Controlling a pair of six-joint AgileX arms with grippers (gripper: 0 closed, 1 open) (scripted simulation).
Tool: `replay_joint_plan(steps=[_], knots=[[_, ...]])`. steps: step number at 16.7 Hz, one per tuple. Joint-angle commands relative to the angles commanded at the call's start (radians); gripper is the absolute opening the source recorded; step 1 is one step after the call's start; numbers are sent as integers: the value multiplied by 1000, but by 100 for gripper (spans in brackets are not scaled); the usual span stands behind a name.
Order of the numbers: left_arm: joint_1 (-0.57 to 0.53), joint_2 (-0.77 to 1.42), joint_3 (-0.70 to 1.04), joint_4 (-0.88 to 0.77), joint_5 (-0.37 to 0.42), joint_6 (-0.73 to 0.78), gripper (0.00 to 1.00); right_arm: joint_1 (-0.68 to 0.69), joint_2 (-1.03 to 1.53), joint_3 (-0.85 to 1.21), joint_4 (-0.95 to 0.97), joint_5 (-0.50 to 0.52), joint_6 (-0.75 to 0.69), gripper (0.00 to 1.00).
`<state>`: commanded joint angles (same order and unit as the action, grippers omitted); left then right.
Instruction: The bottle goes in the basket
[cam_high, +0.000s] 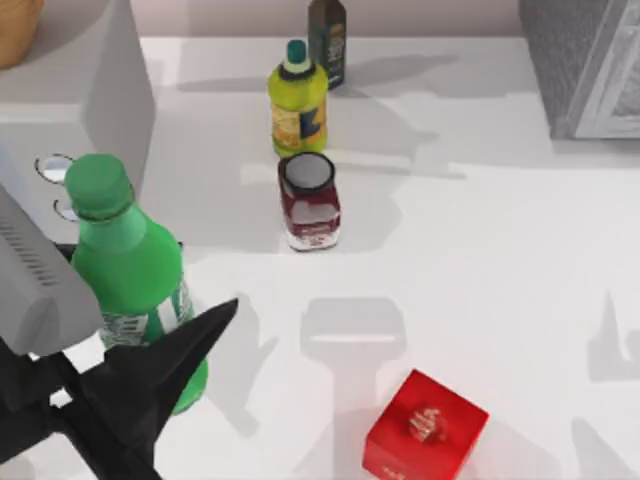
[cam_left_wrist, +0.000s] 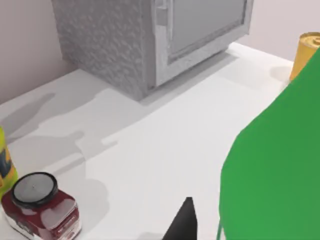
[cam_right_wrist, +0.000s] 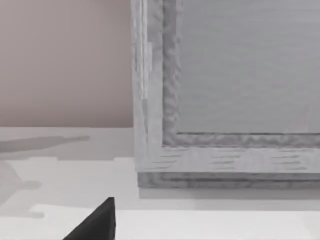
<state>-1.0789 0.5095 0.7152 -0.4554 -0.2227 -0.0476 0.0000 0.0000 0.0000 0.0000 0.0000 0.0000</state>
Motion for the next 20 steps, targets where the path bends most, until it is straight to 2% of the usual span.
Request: replay_joint_plan(steps=[5, 10, 14, 20], knots=[[-127, -385, 135, -505, -138, -34, 0, 0, 0, 0, 0, 0, 0, 100], [-204, -646, 214, -844, -234, -60, 0, 0, 0, 0, 0, 0, 0, 100], [-226, -726, 235, -944, -265, -68, 0, 0, 0, 0, 0, 0, 0, 100], [-222, -703, 232, -942, -264, -65, 0, 0, 0, 0, 0, 0, 0, 100]])
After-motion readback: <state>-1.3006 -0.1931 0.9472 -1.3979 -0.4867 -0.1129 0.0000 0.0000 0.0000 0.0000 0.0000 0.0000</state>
